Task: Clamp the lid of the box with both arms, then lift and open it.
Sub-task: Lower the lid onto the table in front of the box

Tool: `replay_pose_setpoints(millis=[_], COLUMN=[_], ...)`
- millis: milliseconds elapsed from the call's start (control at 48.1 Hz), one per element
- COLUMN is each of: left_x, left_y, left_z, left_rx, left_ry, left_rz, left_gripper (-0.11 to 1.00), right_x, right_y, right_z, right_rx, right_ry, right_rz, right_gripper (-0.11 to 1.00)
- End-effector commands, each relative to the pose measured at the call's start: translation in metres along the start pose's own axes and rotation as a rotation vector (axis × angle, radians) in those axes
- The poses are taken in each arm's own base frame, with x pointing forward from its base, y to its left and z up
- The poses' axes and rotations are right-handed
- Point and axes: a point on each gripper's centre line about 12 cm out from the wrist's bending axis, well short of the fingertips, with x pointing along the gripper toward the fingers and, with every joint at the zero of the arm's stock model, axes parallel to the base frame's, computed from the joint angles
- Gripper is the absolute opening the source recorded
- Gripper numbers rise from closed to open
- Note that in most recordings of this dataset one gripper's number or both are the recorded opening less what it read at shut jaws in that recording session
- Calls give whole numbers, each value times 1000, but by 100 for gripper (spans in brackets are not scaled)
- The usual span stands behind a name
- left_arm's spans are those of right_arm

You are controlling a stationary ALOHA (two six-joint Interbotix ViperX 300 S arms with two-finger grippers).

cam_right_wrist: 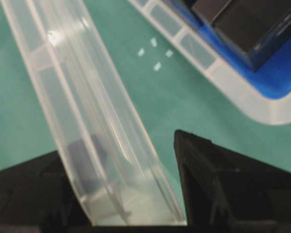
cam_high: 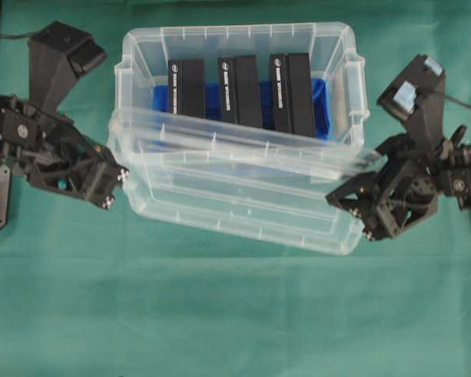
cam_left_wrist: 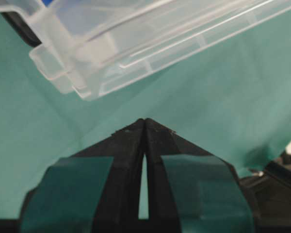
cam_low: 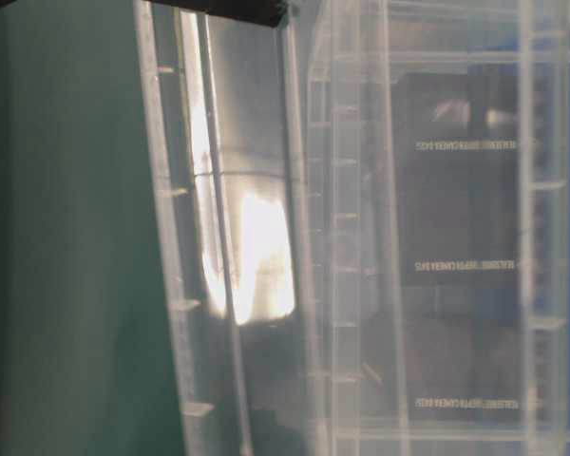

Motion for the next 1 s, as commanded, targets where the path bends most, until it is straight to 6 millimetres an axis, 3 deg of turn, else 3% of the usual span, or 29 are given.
replay_pose_setpoints(millis=[0,416,707,977], left_x=[-8,-11,-15,-25], left_y=[-11,-15,-24,-23], left_z=[1,-8,-24,-25], left_rx=[16,51,159,277], left_ry=[-11,1,23,-20], left_rz=[-35,-50,-83,-159], left_gripper=[0,0,0,0], right_x=[-6,-9,-20,-38], right_y=[12,18,35,40], right_z=[5,5,-14,-10], right_rx=[3,-20,-135,-279], right_ry=[-17,-24,1,-60], right_rz=[35,46,82,115], right_gripper=[48,46,36,33])
